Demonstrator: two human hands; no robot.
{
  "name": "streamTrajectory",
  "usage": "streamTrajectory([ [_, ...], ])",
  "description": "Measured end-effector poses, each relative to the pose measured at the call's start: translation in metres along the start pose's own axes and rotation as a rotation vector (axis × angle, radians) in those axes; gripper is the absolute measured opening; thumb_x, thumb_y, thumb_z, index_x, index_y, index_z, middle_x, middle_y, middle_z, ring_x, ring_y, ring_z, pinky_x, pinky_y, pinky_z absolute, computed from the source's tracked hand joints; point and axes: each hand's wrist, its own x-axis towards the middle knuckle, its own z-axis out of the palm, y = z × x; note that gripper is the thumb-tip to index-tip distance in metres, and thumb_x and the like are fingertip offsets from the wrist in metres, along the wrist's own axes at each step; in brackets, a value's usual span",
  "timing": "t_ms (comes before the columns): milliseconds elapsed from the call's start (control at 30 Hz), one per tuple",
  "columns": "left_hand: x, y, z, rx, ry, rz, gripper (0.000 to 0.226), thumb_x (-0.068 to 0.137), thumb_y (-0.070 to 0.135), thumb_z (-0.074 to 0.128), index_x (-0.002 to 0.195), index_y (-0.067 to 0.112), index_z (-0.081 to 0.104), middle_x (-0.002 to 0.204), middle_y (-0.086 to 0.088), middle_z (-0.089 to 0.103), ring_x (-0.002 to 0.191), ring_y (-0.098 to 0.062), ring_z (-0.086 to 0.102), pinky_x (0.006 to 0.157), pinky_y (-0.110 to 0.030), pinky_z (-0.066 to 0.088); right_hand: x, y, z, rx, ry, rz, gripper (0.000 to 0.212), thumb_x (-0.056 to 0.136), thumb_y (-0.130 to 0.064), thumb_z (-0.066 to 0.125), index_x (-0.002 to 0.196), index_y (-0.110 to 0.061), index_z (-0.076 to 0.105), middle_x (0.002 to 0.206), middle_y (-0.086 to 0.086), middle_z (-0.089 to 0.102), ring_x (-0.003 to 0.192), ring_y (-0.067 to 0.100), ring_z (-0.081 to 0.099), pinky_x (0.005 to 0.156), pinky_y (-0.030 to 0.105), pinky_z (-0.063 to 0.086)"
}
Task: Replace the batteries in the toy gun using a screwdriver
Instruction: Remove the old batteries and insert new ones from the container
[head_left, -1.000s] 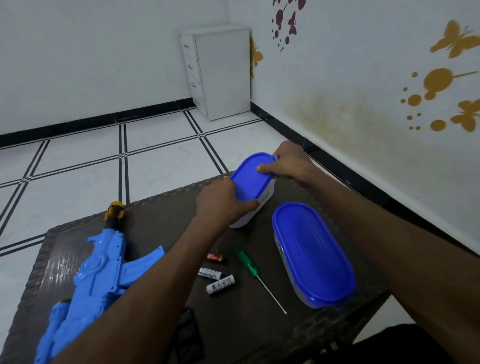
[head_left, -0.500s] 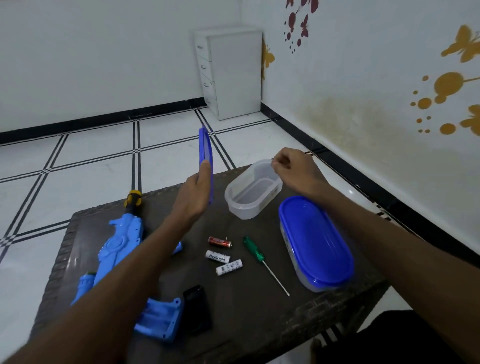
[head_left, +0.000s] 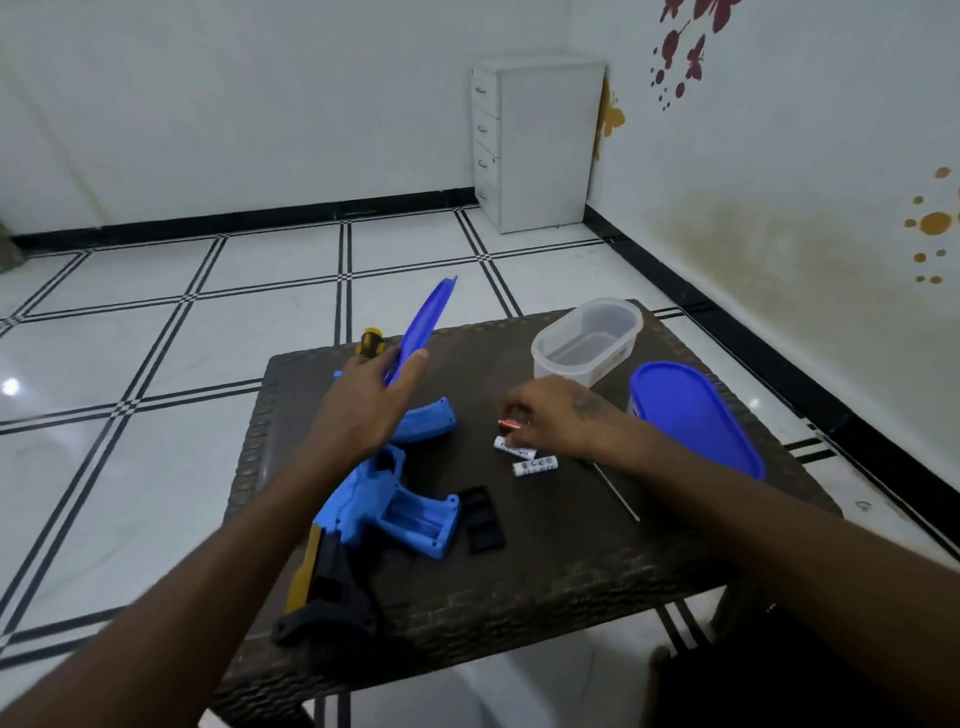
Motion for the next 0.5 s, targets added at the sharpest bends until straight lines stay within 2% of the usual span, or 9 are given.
streamTrajectory([
  [67, -0.006, -0.003, -0.005, 0.055, 0.000, -0.008, 0.062, 0.090, 0.070, 0.028, 0.125, 0.027, 0.058, 0.103, -0.006, 0.055, 0.092, -0.019, 0.051, 0.076, -0.032, 0.038, 0.003, 0.001, 0.006, -0.035, -0.016, 0.029, 0.033, 0.083, -0.036, 0.072, 0.111, -0.019, 0.066, 0.108, 0.002, 0.068, 0.099, 0.021, 0.063, 0.081, 0.033, 0.051],
  [133, -0.013, -0.002, -0.011, 0.081, 0.006, -0.011, 0.064, 0.090, 0.069, 0.029, 0.131, 0.027, 0.054, 0.107, -0.005, 0.053, 0.094, -0.016, 0.047, 0.079, -0.030, 0.035, 0.006, -0.001, 0.009, -0.058, -0.020, 0.066, 0.036, 0.082, -0.034, 0.073, 0.111, -0.016, 0.063, 0.107, 0.004, 0.067, 0.100, 0.023, 0.062, 0.079, 0.033, 0.049],
  [233, -0.018, 0.000, -0.017, 0.113, 0.017, -0.032, 0.060, 0.093, 0.063, 0.033, 0.135, 0.024, 0.051, 0.110, -0.006, 0.050, 0.094, -0.019, 0.047, 0.080, -0.029, 0.033, 0.010, -0.005, 0.010, -0.037, -0.054, 0.125, 0.043, 0.081, -0.031, 0.075, 0.115, -0.012, 0.059, 0.109, 0.007, 0.065, 0.103, 0.026, 0.061, 0.081, 0.034, 0.047],
  [333, -0.021, -0.001, -0.019, 0.124, 0.018, -0.061, 0.063, 0.093, 0.064, 0.032, 0.138, 0.024, 0.048, 0.109, -0.005, 0.048, 0.093, -0.020, 0.048, 0.079, -0.030, 0.034, 0.015, -0.010, 0.014, -0.051, -0.072, 0.145, 0.038, 0.079, -0.031, 0.077, 0.108, -0.011, 0.060, 0.110, 0.007, 0.065, 0.101, 0.024, 0.060, 0.080, 0.033, 0.047],
  [500, -0.022, -0.004, -0.019, 0.121, 0.009, -0.086, 0.066, 0.092, 0.066, 0.031, 0.143, 0.025, 0.043, 0.109, -0.004, 0.046, 0.094, -0.019, 0.047, 0.081, -0.030, 0.036, 0.024, -0.012, 0.017, 0.009, -0.096, 0.184, 0.032, 0.075, -0.030, 0.080, 0.098, -0.021, 0.060, 0.102, 0.000, 0.063, 0.097, 0.019, 0.060, 0.077, 0.031, 0.048],
])
